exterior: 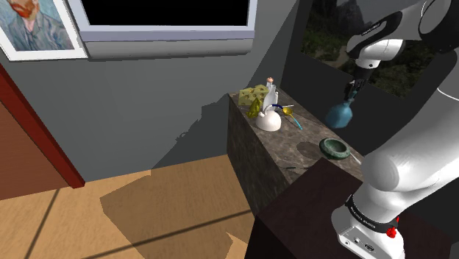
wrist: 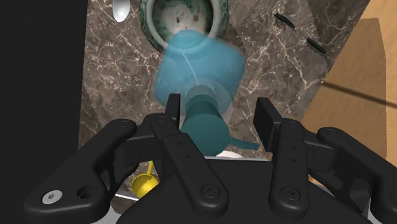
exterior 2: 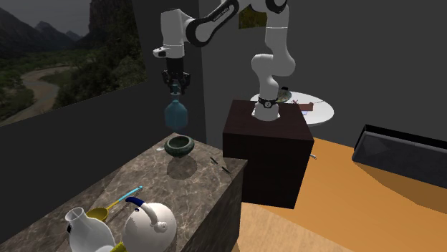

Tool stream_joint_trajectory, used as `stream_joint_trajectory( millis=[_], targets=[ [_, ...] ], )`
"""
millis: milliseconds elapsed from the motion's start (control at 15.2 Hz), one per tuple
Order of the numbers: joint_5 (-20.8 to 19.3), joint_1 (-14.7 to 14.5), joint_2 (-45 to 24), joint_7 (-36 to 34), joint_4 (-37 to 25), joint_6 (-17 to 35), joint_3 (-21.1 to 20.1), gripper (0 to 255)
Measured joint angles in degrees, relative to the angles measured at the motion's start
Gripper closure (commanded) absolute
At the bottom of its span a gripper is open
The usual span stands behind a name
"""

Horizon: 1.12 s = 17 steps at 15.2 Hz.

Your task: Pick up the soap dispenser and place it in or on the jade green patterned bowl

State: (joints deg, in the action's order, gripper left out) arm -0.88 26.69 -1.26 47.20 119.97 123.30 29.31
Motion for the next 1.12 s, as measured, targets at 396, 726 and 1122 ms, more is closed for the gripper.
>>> stream_joint_trajectory(
  millis=[396,726,1122],
  targets=[
    [1.6,3.1,-2.0,6.8,-3.0,-1.2,2.8,255],
    [2.8,3.4,-3.7,7.7,-1.0,2.2,2.8,255],
    [4.7,3.7,-6.3,9.0,1.0,6.4,2.6,255]
  ],
)
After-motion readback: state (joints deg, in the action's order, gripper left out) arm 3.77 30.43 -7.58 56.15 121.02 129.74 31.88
